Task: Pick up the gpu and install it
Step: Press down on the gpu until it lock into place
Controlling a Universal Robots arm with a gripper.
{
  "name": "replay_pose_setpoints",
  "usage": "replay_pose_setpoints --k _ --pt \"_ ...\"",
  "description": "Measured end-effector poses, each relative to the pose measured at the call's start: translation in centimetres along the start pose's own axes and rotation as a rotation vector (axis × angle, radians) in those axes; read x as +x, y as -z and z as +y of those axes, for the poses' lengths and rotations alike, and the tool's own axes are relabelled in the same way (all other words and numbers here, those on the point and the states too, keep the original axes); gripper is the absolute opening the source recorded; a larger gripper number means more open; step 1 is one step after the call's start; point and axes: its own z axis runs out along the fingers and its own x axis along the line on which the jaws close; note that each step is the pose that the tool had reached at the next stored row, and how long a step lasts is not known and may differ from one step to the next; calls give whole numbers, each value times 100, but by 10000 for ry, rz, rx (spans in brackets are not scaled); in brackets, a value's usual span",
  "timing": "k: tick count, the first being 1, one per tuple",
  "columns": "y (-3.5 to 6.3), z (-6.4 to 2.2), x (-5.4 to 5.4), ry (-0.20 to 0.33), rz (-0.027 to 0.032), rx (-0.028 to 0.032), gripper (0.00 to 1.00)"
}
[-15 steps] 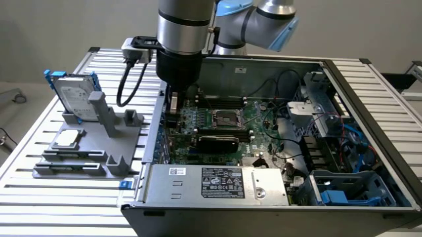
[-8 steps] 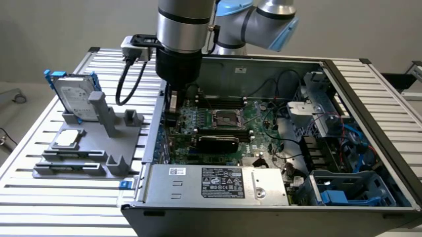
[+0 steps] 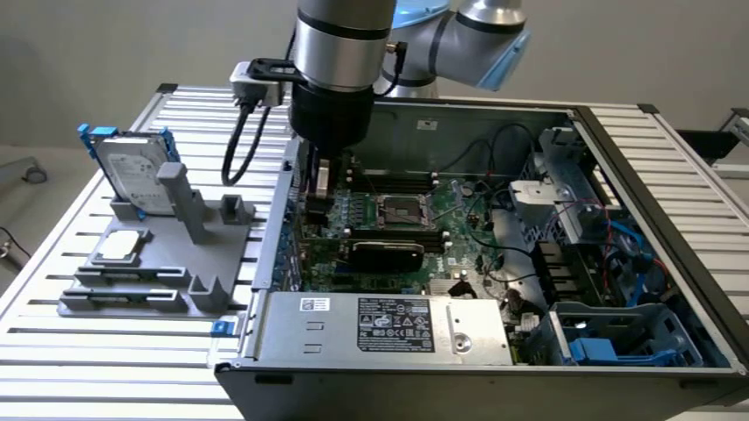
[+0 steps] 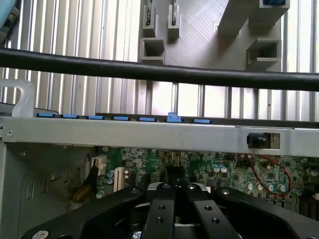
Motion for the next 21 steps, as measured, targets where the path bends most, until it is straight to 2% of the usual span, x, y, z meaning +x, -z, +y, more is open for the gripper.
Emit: replay_pose_setpoints --k 3,9,12,21 --pt "12 -81 3 -6 1 70 11" --pt "42 -275 11 -27 7 310 11" --pt "61 -397 15 -35 8 400 11" --pt "64 -415 19 -38 3 404 11"
